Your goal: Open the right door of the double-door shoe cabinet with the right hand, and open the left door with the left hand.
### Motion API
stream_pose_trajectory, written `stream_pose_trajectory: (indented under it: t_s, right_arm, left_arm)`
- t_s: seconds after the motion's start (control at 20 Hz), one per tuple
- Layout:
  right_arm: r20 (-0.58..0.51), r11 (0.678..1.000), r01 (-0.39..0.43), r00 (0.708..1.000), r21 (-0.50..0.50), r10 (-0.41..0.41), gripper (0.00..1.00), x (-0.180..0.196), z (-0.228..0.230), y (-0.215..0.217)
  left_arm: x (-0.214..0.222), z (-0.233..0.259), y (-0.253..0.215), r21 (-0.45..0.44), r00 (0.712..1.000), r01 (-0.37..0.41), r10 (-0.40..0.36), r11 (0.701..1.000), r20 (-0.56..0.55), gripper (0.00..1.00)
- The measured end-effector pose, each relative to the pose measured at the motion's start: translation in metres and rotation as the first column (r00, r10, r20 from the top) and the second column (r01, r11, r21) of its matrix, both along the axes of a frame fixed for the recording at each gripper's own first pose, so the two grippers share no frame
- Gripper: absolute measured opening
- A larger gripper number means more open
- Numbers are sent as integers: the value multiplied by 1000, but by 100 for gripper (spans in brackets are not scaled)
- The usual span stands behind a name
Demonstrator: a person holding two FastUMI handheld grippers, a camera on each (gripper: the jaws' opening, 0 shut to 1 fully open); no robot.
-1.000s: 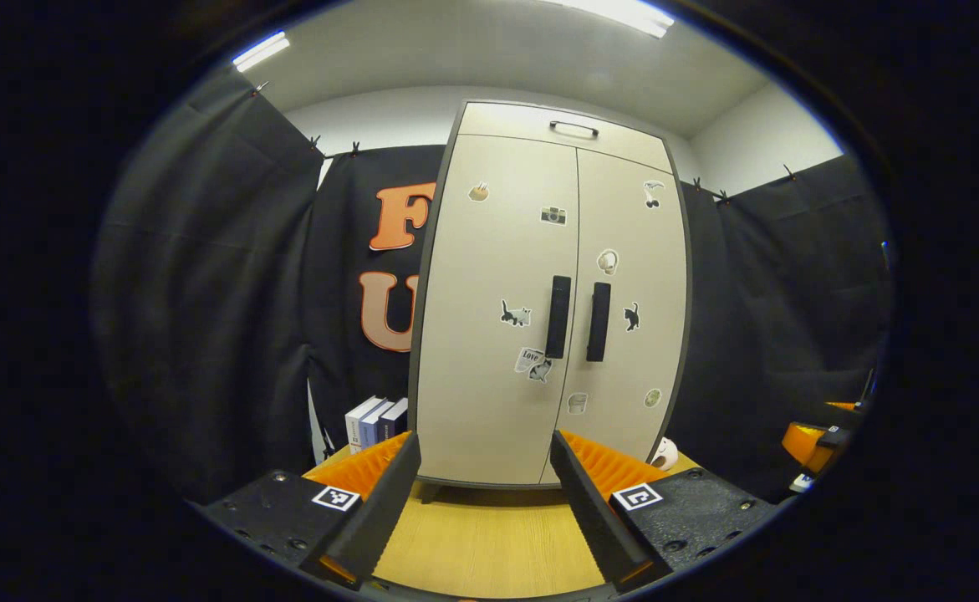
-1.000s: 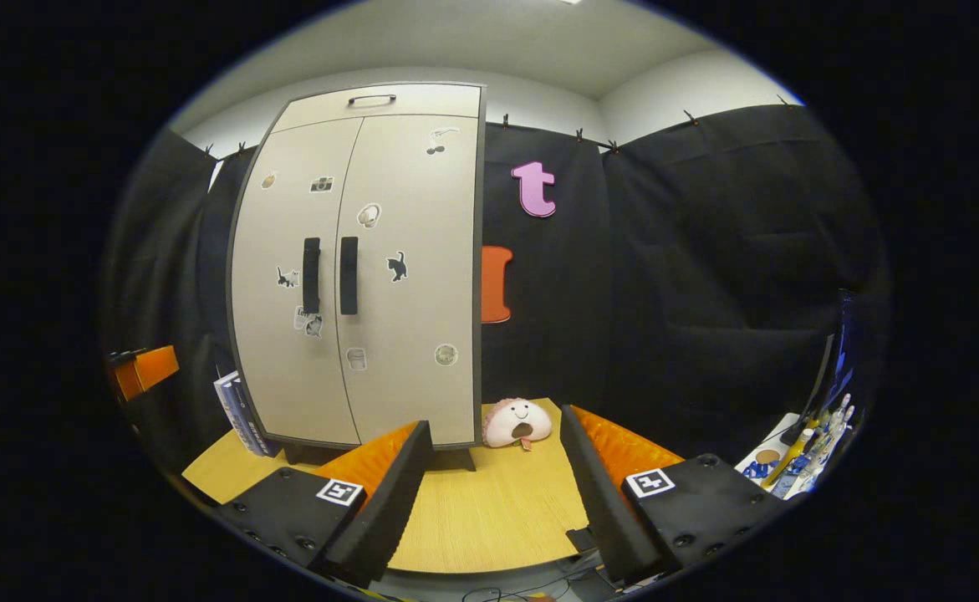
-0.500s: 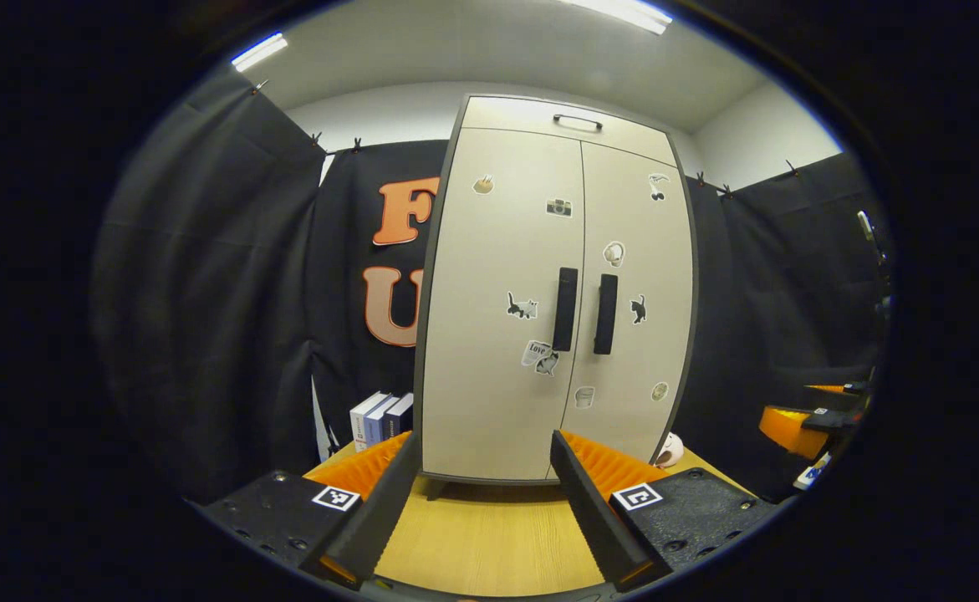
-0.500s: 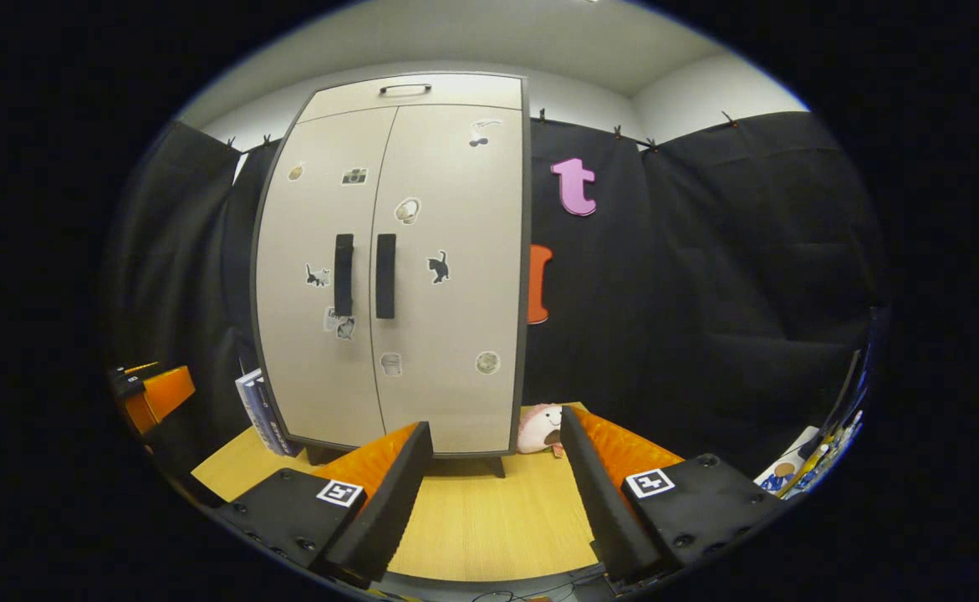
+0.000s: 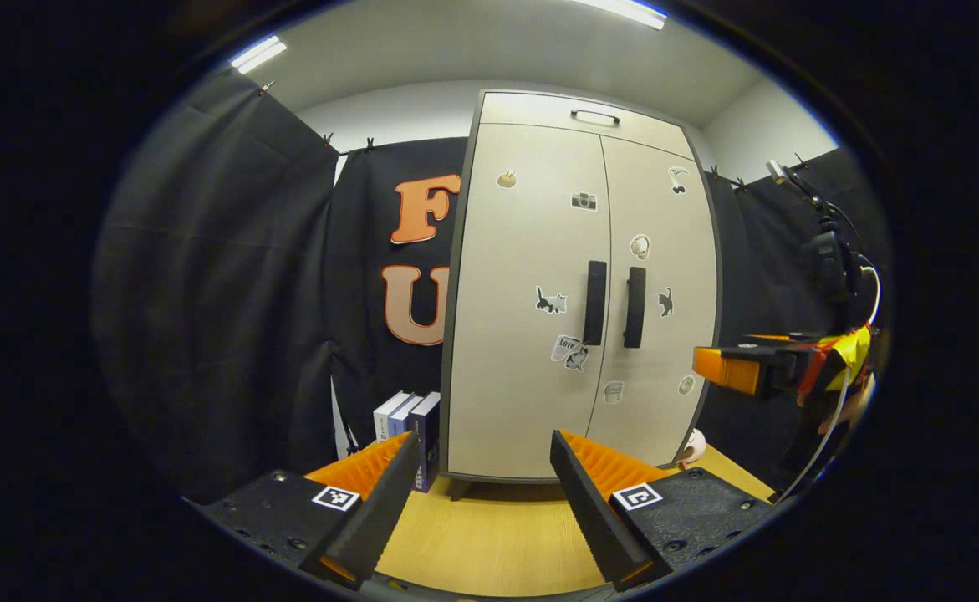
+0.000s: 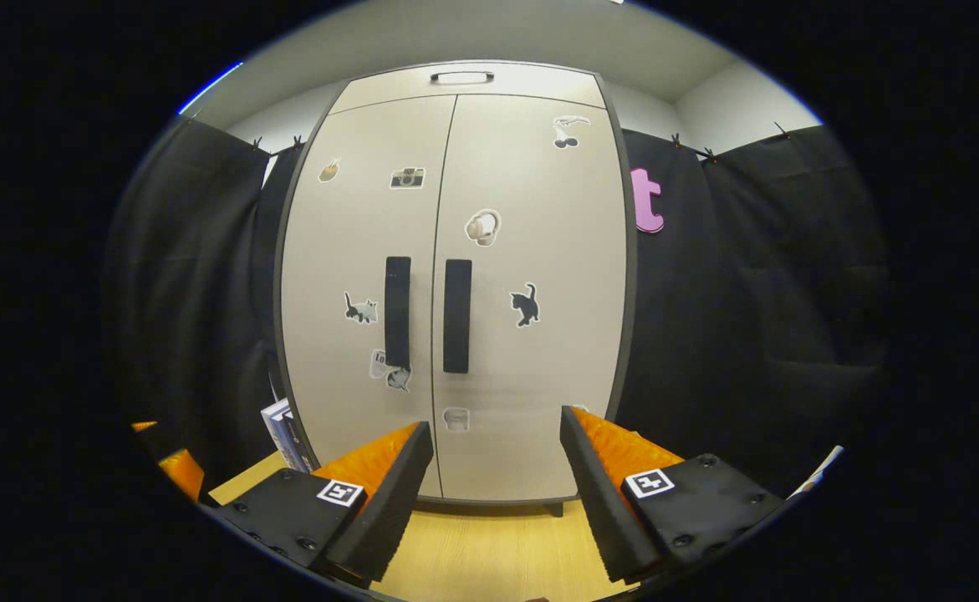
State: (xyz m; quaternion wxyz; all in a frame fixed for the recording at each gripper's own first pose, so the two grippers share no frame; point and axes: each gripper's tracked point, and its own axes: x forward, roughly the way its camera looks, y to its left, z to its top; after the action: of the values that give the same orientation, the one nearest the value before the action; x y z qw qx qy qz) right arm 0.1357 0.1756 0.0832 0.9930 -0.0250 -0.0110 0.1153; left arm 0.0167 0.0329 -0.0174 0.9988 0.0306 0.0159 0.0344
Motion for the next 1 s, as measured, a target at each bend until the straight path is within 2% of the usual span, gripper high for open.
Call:
stream_pose_trajectory:
  t_s: [0.05,0.1,0.4,0.45,0.5,0.65,0.7,0.8,0.9,1.0]
  right_arm:
    - [3,1000,2,1000,11,-2,94,11,6,7]
    - [4,1000,1,1000,21,-1,98,20,12,13]
    - [36,1000,25,999,12,-25,98,80,40,41]
    - [29,1000,25,999,4,-25,93,89,40,45]
    - [26,1000,26,999,5,-26,98,97,42,49]
    - [21,999,36,999,17,-37,97,120,47,57]
    - [14,999,40,999,21,-40,93,126,47,58]
    - [-3,999,29,1000,34,-29,91,135,48,64]
    - [-15,999,17,1000,33,-16,79,143,48,68]
    - [-28,1000,10,1000,23,-10,74,150,46,72]
  left_arm:
    - [2,-2,5,4,1000,-8,8,1000,-5,95]
    - [3,-4,11,7,1000,-18,18,1000,-10,95]
    - [12,-9,37,-22,998,-65,64,998,-23,95]
    - [14,-10,40,-28,997,-68,68,997,-23,95]
    - [15,-10,42,-31,997,-72,71,997,-25,95]
    - [19,-12,48,-23,996,-81,80,996,-30,95]
    - [19,-13,50,-20,996,-82,82,996,-33,95]
    - [20,-14,53,-16,995,-89,88,996,-34,95]
    - [20,-11,58,-20,995,-101,101,995,-24,95]
    - [21,-12,60,-23,994,-105,104,994,-25,95]
